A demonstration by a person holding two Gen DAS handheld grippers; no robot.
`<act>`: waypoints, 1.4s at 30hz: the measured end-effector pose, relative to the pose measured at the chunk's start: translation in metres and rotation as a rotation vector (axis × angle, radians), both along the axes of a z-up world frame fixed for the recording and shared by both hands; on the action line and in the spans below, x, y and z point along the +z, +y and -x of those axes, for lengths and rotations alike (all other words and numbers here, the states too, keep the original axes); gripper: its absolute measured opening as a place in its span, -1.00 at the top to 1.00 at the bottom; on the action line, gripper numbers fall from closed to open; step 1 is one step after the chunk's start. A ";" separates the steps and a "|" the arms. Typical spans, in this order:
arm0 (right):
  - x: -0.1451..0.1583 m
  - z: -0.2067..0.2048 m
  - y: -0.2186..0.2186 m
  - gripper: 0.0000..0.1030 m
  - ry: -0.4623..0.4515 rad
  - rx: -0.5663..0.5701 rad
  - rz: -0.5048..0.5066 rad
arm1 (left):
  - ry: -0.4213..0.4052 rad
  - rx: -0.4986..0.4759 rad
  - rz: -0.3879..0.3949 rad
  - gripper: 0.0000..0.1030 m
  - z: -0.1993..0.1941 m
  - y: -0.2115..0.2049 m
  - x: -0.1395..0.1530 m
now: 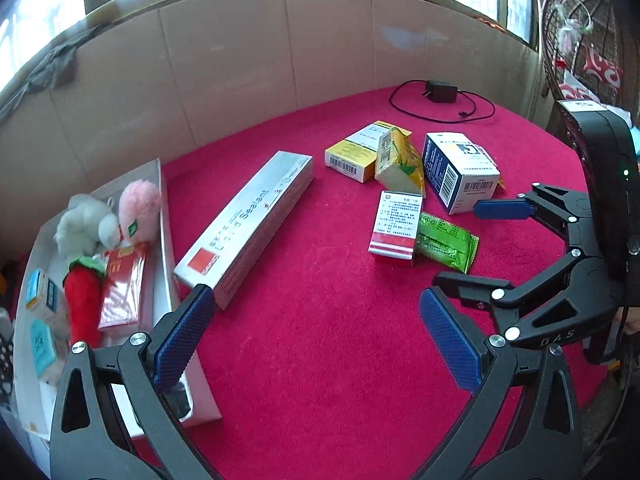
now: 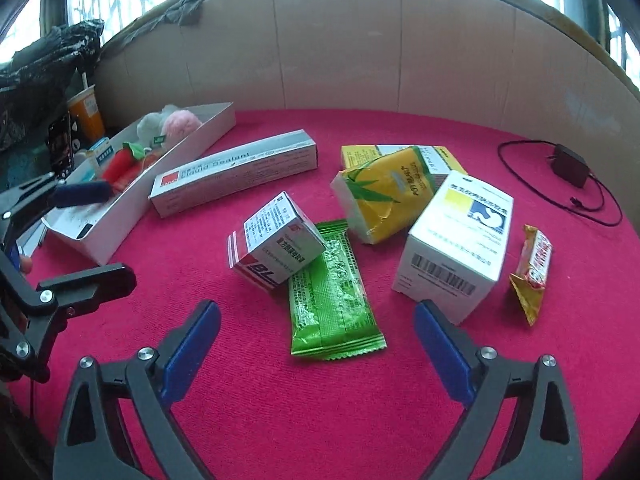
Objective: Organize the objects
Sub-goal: 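Move both grippers back toward the remaining boxes and green packet, then grasp the red-white medicine box with the left gripper while the right gripper grasps the green packet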
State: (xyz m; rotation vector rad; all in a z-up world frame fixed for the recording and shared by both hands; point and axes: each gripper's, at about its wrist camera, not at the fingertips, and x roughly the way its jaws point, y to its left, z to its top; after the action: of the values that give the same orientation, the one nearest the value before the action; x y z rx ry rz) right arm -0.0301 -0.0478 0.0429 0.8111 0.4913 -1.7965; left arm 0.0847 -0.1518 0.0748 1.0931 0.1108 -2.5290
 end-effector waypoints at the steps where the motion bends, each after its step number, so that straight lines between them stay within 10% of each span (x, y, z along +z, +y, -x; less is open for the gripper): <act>1: -0.002 0.001 -0.004 -0.71 -0.002 0.015 -0.011 | -0.011 -0.021 -0.002 -1.00 0.007 -0.002 -0.001; 13: -0.010 0.012 -0.007 0.19 0.007 0.053 -0.073 | -0.078 -0.148 -0.056 -1.00 0.059 0.000 -0.018; 28: -0.003 0.018 0.078 0.23 -0.070 -0.085 -0.039 | -0.115 -0.289 -0.051 -0.99 0.092 0.020 -0.037; 37: -0.005 0.017 0.085 0.23 -0.073 -0.114 0.012 | -0.098 -0.300 -0.105 0.29 0.087 0.029 -0.039; 42: -0.005 0.013 0.086 0.25 -0.065 -0.121 0.016 | -0.074 -0.263 -0.097 0.39 0.076 0.035 -0.039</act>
State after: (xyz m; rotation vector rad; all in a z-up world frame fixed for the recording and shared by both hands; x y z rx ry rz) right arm -0.0433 0.0382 0.0382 0.9021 0.3921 -1.8757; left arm 0.0084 -0.1169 0.0361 1.3152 0.0751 -2.7337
